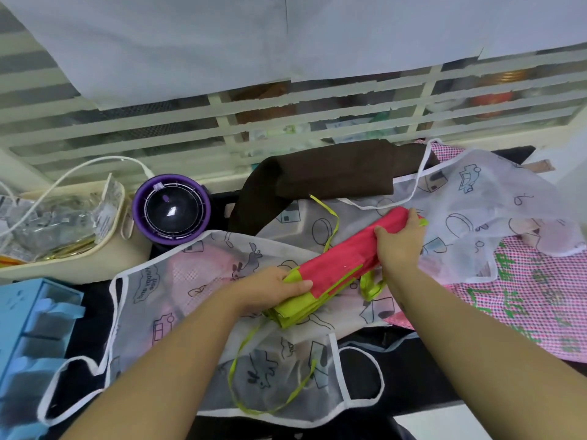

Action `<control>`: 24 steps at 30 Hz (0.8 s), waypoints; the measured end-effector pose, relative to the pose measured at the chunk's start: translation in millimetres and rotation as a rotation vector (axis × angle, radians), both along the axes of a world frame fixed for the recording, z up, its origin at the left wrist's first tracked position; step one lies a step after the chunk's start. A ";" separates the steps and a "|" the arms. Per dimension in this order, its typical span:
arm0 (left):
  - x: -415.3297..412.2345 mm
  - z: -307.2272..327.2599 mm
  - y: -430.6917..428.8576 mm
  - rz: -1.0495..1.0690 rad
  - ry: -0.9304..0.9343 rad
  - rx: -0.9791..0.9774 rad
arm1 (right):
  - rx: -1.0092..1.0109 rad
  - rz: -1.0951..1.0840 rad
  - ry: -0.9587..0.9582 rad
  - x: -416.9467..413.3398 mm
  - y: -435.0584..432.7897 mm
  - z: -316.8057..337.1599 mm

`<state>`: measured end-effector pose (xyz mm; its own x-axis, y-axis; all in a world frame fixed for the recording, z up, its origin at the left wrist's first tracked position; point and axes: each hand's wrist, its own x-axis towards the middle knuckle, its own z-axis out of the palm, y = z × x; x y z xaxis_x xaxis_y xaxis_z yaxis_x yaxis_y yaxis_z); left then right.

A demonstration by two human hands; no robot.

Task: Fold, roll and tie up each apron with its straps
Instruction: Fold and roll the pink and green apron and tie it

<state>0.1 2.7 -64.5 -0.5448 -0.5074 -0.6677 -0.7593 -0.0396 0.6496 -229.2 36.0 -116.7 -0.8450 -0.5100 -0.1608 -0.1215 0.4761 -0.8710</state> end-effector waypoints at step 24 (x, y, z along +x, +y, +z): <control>5.0 -1.7 -1.8 0.325 0.179 0.070 | 0.069 1.221 0.979 61.0 53.0 1.7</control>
<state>5.0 1.0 -66.2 -0.4738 -0.6298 -0.6155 -0.5744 -0.3088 0.7581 -168.3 89.0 -115.1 0.2721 -0.9532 0.1315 -0.9329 -0.2948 -0.2069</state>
